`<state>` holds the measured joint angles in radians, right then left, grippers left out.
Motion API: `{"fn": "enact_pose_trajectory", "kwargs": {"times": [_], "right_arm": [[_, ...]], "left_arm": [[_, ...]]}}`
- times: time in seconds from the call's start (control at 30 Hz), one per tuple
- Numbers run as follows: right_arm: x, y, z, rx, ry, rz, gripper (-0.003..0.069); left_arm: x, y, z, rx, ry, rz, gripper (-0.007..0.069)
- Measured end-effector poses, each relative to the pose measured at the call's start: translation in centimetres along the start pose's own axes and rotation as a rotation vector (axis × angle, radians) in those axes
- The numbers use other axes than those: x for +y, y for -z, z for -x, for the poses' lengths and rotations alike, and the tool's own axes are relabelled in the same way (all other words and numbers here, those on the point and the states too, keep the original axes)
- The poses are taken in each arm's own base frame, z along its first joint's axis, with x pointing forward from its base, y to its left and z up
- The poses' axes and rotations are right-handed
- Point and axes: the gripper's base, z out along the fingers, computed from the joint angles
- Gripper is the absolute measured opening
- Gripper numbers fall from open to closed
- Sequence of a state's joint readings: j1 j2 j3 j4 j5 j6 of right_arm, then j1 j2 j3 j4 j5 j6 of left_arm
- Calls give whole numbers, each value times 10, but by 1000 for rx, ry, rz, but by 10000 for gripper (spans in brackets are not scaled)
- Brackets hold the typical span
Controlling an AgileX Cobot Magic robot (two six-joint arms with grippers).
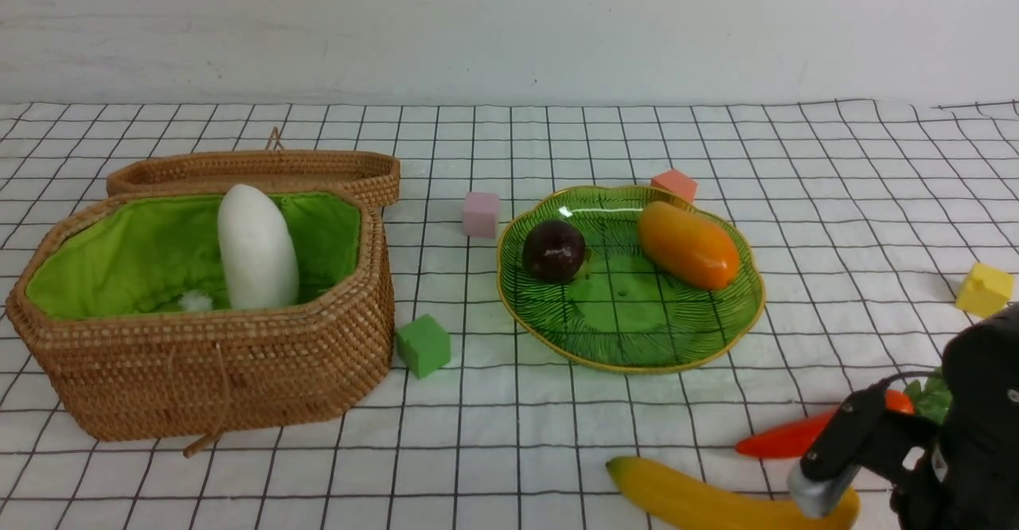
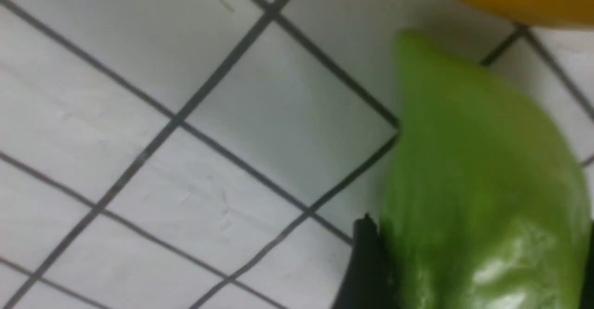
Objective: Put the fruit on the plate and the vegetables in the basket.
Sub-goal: Take a chayote with your right arm and place it on the basket on the left.
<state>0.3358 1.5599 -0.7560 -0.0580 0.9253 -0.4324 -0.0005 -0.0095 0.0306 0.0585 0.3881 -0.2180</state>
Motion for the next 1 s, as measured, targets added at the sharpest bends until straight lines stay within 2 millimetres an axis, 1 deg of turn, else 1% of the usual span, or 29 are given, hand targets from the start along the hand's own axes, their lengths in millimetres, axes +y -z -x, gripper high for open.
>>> {"fn": "enact_pose_trajectory", "kwargs": {"times": [0.07, 0.17, 0.2, 0.27, 0.33, 0.4, 0.43, 0.47, 0.5, 0.57, 0.6, 0.63, 0.67, 0.7, 0.73, 0.77, 0.8, 0.83, 0.9, 0.93, 0.97, 1.0], "right_arm": [[0, 4, 2, 5, 18, 12, 453], [-1, 22, 3, 57, 80, 48, 467], [-1, 23, 3, 59, 79, 51, 467], [0, 48, 7, 11, 106, 71, 467], [1, 72, 13, -88, 99, 77, 467], [6, 104, 23, -220, 92, 87, 467], [6, 107, 23, -230, 95, 82, 467], [10, 123, 30, -298, 94, 99, 467], [18, 146, 41, -400, 95, 149, 467], [34, 178, 61, -544, 125, 220, 467], [36, 181, 64, -566, 125, 236, 467], [44, 199, 81, -660, 146, 267, 467], [55, 216, 102, -770, 175, 291, 467], [57, 218, 105, -787, 178, 301, 467], [62, 225, 118, -842, 195, 302, 467], [70, 234, 141, -938, 224, 308, 467], [78, 238, 161, -1016, 247, 314, 467], [83, 238, 175, -1058, 252, 313, 467], [95, 231, 212, -1150, 252, 318, 467], [94, 232, 212, -1160, 247, 315, 467], [100, 221, 237, -1206, 217, 314, 467], [102, 210, 254, -1226, 197, 305, 467]], "left_arm": [[0, 0, 0, 0, 0, 0, 62], [0, 0, 0, 0, 0, 0, 62], [0, 0, 0, 0, 0, 0, 62], [0, 0, 0, 0, 0, 0, 66], [0, 0, 0, 0, 0, 0, 70], [0, 0, 0, 0, 0, 0, 72], [0, 0, 0, 0, 0, 0, 72], [0, 0, 0, 0, 0, 0, 74], [0, 0, 0, 0, 0, 0, 75], [0, 0, 0, 0, 0, 0, 76], [0, 0, 0, 0, 0, 0, 76], [0, 0, 0, 0, 0, 0, 78], [0, 0, 0, 0, 0, 0, 79], [0, 0, 0, 0, 0, 0, 79], [0, 0, 0, 0, 0, 0, 80], [0, 0, 0, 0, 0, 0, 81], [0, 0, 0, 0, 0, 0, 82], [0, 0, 0, 0, 0, 0, 83], [0, 0, 0, 0, 0, 0, 85], [0, 0, 0, 0, 0, 0, 85], [0, 0, 0, 0, 0, 0, 88], [0, 0, 0, 0, 0, 0, 90]]}}
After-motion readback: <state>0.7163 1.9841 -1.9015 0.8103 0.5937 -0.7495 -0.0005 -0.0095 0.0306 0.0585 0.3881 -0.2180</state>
